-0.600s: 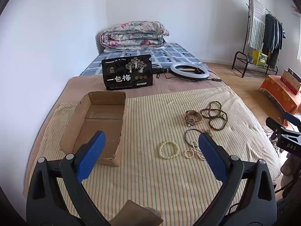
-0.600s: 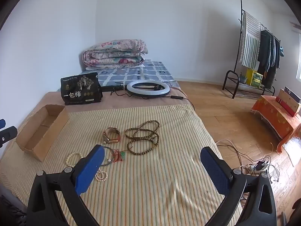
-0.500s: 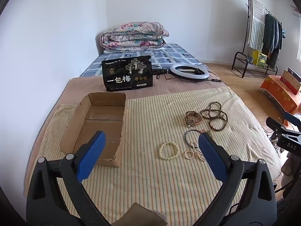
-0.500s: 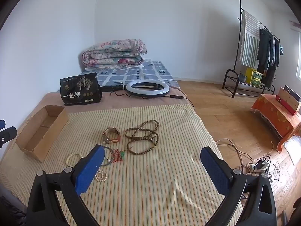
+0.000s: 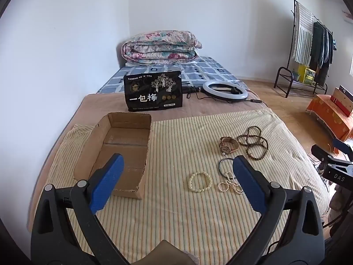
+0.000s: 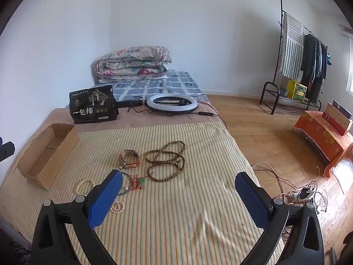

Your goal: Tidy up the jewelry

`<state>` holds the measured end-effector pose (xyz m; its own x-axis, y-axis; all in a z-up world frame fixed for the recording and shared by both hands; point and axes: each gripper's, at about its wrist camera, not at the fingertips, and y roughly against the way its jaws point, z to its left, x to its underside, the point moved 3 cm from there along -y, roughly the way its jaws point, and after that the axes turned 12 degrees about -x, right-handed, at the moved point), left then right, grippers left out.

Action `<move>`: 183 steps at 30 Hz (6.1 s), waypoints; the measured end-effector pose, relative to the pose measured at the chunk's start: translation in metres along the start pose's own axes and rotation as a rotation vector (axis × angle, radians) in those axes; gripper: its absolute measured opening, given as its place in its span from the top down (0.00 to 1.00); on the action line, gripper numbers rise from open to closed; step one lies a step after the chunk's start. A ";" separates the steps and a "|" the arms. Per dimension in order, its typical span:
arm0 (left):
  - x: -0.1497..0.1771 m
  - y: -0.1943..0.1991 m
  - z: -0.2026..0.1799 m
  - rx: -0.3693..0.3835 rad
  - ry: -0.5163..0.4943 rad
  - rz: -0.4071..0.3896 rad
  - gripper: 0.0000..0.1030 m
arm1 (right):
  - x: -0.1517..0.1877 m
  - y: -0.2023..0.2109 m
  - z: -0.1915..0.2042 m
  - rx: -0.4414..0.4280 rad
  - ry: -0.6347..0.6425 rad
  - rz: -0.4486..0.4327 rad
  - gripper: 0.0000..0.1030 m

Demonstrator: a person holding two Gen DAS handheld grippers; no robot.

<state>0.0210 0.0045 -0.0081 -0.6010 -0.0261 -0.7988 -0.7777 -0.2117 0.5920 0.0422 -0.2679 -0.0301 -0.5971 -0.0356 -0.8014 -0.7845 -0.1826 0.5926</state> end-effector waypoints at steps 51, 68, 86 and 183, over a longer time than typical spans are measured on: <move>-0.002 0.002 0.003 -0.004 0.017 -0.013 0.02 | 0.004 -0.004 -0.005 -0.001 -0.023 0.020 0.00; 0.000 0.003 0.002 -0.004 0.017 -0.009 0.02 | 0.002 -0.005 -0.005 -0.005 -0.026 0.027 0.00; 0.007 0.000 0.004 -0.002 0.008 0.010 0.02 | 0.003 -0.007 -0.006 -0.001 -0.017 0.033 0.00; 0.103 -0.150 -0.140 0.227 -0.017 0.426 0.39 | 0.002 -0.261 -0.070 -0.290 -0.104 0.416 0.00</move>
<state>0.1015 -0.1028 -0.1940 -0.8764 -0.0480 -0.4792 -0.4808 0.0335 0.8762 0.2574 -0.2887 -0.1915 -0.8739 -0.0681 -0.4813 -0.4068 -0.4396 0.8008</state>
